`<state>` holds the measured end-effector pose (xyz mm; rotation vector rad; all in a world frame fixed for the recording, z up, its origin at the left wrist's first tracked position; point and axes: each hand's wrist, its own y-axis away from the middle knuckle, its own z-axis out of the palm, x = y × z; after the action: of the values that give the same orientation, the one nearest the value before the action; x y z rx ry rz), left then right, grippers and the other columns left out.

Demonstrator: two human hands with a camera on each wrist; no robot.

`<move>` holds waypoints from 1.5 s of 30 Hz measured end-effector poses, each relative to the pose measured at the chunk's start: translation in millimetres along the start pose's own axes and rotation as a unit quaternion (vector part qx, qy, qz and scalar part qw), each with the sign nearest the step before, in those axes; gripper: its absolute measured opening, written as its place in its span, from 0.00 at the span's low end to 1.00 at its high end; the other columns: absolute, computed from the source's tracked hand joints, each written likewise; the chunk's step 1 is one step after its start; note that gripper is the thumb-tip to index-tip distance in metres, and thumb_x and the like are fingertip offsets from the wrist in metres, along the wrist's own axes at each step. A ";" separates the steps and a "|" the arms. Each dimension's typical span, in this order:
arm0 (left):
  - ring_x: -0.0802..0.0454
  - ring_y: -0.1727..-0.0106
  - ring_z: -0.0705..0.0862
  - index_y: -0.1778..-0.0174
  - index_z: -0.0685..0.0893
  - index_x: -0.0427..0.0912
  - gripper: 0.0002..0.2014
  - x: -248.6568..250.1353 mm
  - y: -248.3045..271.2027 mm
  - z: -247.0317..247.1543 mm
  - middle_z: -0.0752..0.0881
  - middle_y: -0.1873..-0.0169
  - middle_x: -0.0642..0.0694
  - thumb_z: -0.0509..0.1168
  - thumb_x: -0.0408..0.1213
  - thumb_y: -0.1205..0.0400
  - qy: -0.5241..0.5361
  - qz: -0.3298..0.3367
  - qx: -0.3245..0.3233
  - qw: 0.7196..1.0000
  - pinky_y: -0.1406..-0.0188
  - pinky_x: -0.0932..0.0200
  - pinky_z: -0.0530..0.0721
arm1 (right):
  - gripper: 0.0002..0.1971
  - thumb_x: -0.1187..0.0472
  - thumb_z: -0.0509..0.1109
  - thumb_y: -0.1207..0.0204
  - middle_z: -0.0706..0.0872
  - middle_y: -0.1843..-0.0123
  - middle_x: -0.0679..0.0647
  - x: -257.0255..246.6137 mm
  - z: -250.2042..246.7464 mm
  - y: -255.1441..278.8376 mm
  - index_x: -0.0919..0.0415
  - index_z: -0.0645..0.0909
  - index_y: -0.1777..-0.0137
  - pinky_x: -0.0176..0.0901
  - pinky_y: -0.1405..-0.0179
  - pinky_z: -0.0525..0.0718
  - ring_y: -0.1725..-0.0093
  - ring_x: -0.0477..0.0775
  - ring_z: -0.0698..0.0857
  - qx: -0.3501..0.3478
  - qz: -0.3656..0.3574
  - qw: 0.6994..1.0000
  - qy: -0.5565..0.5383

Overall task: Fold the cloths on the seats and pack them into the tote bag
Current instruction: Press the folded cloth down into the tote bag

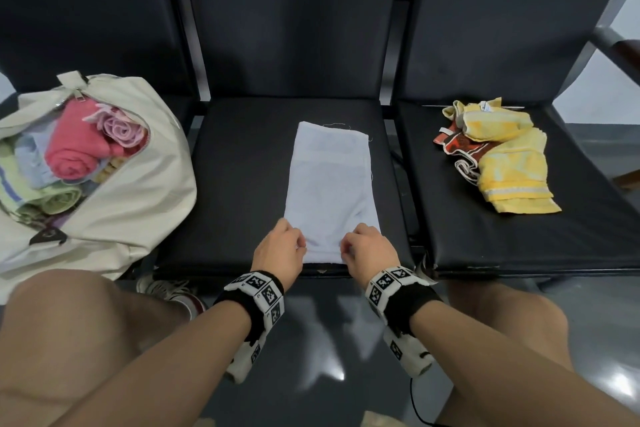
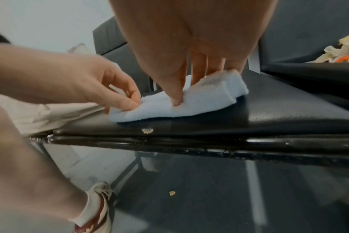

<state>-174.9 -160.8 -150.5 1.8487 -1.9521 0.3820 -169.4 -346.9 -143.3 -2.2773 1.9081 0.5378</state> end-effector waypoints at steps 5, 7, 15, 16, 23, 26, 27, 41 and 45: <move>0.52 0.62 0.81 0.66 0.85 0.51 0.16 5.4 -2.1 5.6 0.83 0.66 0.57 0.79 0.25 0.39 -0.123 0.137 -0.025 0.983 0.64 0.59 0.74 | 0.11 0.61 0.85 0.50 0.80 0.66 0.48 -2.1 11.5 8.0 0.52 0.85 0.73 0.46 0.66 0.78 0.64 0.56 0.82 0.028 -0.087 0.985 0.143; 0.53 0.65 0.81 0.69 0.84 0.51 0.15 9.1 0.1 6.6 0.82 0.71 0.57 0.79 0.29 0.42 -0.171 0.154 -0.033 0.973 0.63 0.61 0.70 | 0.10 0.60 0.84 0.48 0.81 0.65 0.49 -1.2 13.2 12.2 0.54 0.84 0.71 0.47 0.65 0.79 0.63 0.56 0.82 0.032 -0.113 0.980 0.160; 0.48 0.49 0.80 0.53 0.84 0.46 0.12 16.8 6.5 9.9 0.82 0.54 0.50 0.72 0.49 0.24 -0.230 0.165 -0.040 0.958 0.50 0.51 0.75 | 0.20 0.66 0.86 0.57 0.80 0.69 0.45 -0.6 11.0 6.1 0.51 0.81 0.67 0.42 0.69 0.77 0.68 0.53 0.81 0.019 -0.114 0.984 0.132; 0.47 0.49 0.80 0.52 0.84 0.46 0.11 19.0 7.1 9.3 0.81 0.53 0.50 0.73 0.48 0.23 -0.236 0.166 -0.039 0.957 0.50 0.51 0.74 | 0.21 0.66 0.86 0.56 0.80 0.69 0.45 -1.4 8.4 6.5 0.50 0.82 0.66 0.42 0.68 0.77 0.68 0.52 0.81 0.021 -0.109 0.986 0.122; 0.49 0.48 0.79 0.55 0.86 0.47 0.04 16.0 10.2 11.3 0.82 0.53 0.52 0.70 0.43 0.19 -0.177 0.145 -0.035 0.973 0.51 0.54 0.74 | 0.12 0.63 0.82 0.46 0.81 0.63 0.50 -2.7 6.7 11.5 0.53 0.84 0.64 0.46 0.60 0.79 0.59 0.57 0.82 0.003 -0.094 0.987 0.130; 0.49 0.39 0.76 0.43 0.84 0.48 0.11 13.9 4.9 12.0 0.82 0.45 0.52 0.57 0.42 0.11 -0.152 0.139 -0.042 0.978 0.44 0.54 0.68 | 0.14 0.56 0.85 0.47 0.81 0.62 0.50 -4.0 9.1 16.3 0.54 0.83 0.65 0.46 0.59 0.81 0.59 0.56 0.82 0.022 -0.126 0.981 0.144; 0.48 0.39 0.77 0.42 0.84 0.47 0.11 14.7 2.6 10.8 0.83 0.46 0.52 0.55 0.41 0.11 -0.143 0.133 -0.049 0.980 0.44 0.54 0.68 | 0.16 0.55 0.85 0.49 0.82 0.63 0.48 -4.6 8.2 17.4 0.53 0.83 0.63 0.46 0.60 0.81 0.60 0.55 0.83 0.021 -0.131 0.981 0.141; 0.49 0.51 0.78 0.58 0.88 0.49 0.05 20.6 -6.9 5.4 0.80 0.58 0.52 0.68 0.37 0.18 -0.171 0.144 -0.030 0.974 0.54 0.57 0.67 | 0.07 0.60 0.82 0.43 0.80 0.62 0.51 -14.2 11.8 5.5 0.53 0.86 0.67 0.50 0.59 0.79 0.58 0.58 0.81 0.023 -0.018 0.990 0.136; 0.49 0.59 0.80 0.68 0.86 0.49 0.07 23.6 2.1 10.2 0.81 0.67 0.53 0.70 0.43 0.24 -0.250 0.172 -0.042 0.952 0.56 0.53 0.72 | 0.12 0.62 0.81 0.41 0.83 0.66 0.48 -13.6 13.9 7.2 0.54 0.81 0.60 0.50 0.55 0.81 0.61 0.56 0.83 0.050 -0.019 0.993 0.106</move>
<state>-178.8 -186.2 -148.0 1.6593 -2.5943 -0.0881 -180.9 -331.3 -150.5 -2.3825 1.9298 0.1975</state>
